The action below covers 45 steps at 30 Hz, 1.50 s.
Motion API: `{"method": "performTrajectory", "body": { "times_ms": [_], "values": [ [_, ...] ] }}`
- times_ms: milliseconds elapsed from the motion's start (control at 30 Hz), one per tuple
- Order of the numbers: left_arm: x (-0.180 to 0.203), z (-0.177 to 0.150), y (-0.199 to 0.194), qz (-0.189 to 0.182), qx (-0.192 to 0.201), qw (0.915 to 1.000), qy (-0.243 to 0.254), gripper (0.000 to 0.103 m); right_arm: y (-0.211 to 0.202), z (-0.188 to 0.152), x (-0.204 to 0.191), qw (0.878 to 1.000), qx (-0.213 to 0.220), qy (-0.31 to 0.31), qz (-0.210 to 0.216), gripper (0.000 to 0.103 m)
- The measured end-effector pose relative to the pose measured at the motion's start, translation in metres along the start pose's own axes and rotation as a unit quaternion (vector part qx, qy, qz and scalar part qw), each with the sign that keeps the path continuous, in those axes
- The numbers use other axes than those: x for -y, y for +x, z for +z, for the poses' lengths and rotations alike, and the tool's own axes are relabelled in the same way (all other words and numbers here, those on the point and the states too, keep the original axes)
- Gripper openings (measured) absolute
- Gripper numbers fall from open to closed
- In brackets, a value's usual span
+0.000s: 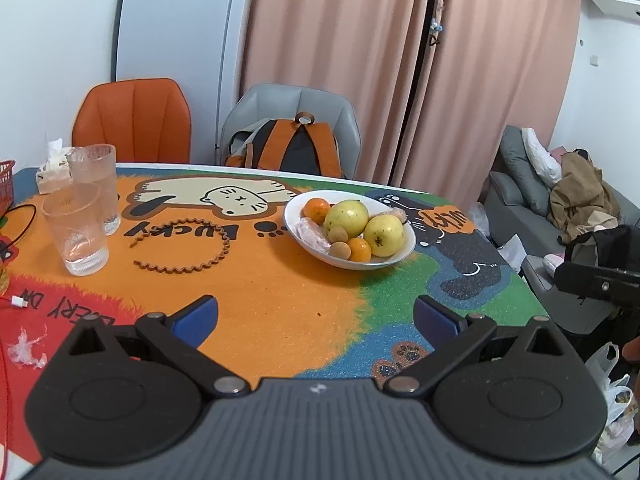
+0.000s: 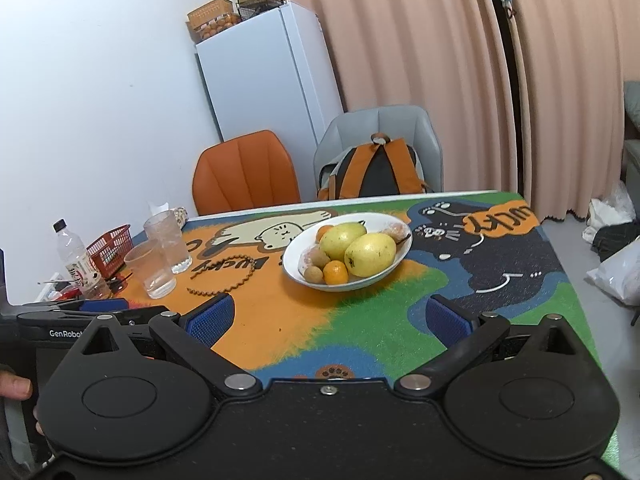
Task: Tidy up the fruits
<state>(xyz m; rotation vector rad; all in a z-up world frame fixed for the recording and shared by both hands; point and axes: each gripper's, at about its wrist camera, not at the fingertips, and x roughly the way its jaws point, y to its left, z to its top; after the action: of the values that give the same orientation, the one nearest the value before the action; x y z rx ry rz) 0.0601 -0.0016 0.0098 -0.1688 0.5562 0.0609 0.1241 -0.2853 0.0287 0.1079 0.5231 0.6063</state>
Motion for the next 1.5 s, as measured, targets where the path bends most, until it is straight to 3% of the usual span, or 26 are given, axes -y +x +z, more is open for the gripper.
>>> {"method": "performTrajectory", "body": {
  "times_ms": [667,1500],
  "values": [
    [-0.003,0.001,-0.022,0.003,0.016,0.9999,0.004,0.103,0.000,-0.004,-0.018,1.000,-0.011,-0.023,0.000,0.103],
    [-0.004,0.000,-0.022,0.005,0.012,0.9999,-0.001,0.103,0.002,-0.008,-0.022,1.000,-0.018,-0.022,0.004,0.103]
  ]
}}
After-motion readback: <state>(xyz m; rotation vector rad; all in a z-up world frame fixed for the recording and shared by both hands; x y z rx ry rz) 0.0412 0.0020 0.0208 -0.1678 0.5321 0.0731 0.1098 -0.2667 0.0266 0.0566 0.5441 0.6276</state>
